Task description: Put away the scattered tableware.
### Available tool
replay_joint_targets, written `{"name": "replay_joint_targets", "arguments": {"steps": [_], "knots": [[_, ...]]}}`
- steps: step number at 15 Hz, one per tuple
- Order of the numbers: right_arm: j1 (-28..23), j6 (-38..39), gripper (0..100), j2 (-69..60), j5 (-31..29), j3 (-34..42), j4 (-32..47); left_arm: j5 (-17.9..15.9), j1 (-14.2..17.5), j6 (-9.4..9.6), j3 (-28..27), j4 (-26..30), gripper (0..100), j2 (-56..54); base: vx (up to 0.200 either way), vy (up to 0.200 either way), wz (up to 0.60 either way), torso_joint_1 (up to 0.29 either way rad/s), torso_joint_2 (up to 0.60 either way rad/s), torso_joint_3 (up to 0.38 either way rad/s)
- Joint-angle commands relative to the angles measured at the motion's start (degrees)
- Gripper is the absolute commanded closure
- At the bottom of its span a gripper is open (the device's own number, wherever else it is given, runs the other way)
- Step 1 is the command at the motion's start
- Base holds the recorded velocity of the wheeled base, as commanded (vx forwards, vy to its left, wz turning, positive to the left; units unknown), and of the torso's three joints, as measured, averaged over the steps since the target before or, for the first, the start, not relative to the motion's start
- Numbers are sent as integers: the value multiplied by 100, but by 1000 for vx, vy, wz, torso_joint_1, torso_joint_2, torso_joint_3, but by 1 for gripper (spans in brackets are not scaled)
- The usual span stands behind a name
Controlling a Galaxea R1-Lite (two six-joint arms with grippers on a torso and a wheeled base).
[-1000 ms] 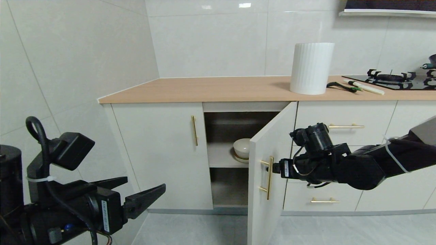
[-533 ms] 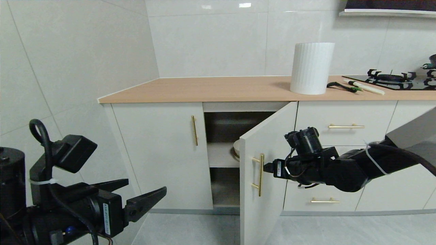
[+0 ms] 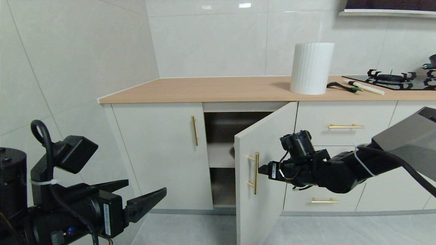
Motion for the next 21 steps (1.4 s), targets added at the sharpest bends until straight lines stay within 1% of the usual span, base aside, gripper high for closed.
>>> {"name": "replay_joint_targets", "arguments": {"steps": [1,6,10,15,17,19,21], "knots": [[-1,25,0,7,-2,-11,-17,3,8,-1,-2,-4,0,-2,200,0,0,2,2,12],[8,95,0,7,7,-20,-17,3,8,-1,-2,-13,0,16,200,0,0,3,2,1],[96,491,0,7,16,-160,-17,3,0,-10,-11,-21,0,16,0,0,0,0,0,0],[96,1572,0,341,-11,-890,-8,21,0,-10,-11,-21,0,-2,0,0,0,0,0,0],[96,1792,0,499,-151,-1092,-8,21,8,-10,-11,-21,0,7,0,0,0,0,0,0],[61,2205,0,877,-573,-1602,9,21,0,-10,-11,-21,0,-2,0,0,0,0,0,0],[-45,2275,0,1158,-907,-1927,36,30,0,-10,-11,-21,0,-11,0,0,0,0,0,0]]}}
